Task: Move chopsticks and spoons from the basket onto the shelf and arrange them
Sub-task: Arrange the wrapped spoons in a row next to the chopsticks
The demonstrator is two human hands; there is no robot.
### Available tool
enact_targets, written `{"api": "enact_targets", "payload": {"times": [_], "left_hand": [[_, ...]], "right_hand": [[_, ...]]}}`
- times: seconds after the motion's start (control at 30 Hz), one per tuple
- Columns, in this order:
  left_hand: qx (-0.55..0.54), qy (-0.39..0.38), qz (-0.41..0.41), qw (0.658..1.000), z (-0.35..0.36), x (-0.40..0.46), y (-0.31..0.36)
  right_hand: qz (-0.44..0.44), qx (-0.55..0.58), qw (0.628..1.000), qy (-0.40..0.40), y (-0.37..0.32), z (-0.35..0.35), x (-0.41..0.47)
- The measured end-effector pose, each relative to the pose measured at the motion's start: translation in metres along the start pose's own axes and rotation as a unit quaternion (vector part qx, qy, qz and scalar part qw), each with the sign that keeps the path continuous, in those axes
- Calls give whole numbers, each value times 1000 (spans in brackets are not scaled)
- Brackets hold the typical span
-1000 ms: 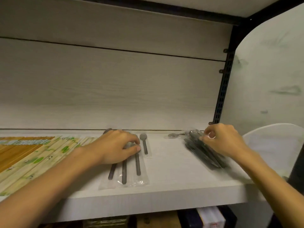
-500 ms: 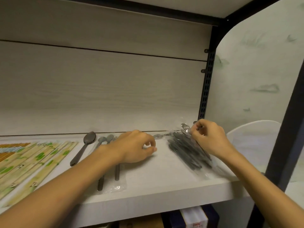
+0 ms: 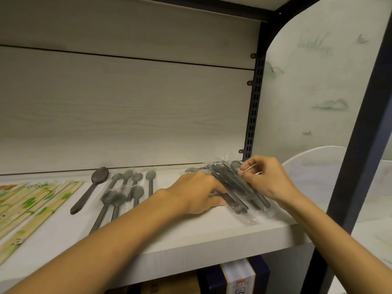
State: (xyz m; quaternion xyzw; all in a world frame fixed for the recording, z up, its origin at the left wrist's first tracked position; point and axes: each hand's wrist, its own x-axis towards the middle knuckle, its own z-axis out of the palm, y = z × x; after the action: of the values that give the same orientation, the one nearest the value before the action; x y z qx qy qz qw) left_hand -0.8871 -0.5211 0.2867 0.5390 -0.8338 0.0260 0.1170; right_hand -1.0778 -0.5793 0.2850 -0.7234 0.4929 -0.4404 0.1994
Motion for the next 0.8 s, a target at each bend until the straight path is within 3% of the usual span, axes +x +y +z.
{"api": "enact_targets", "payload": {"times": [0.17,0.33,0.5,0.8], "left_hand": [[-45,65,15,997,-1,-1,-7],[-83,90,14,992,-11,-18,-26],[-179,100,-65,977,-25,-49,-60],[-269,163,-195,929,-33,-68,-92]], "right_hand": [[0,9,1000,5,-3,3,0],[36,89,995,-11,-18,8,-1],[71,200,975,-57,-48,26,-4],[53,196,974,-97,-92,73,6]]}}
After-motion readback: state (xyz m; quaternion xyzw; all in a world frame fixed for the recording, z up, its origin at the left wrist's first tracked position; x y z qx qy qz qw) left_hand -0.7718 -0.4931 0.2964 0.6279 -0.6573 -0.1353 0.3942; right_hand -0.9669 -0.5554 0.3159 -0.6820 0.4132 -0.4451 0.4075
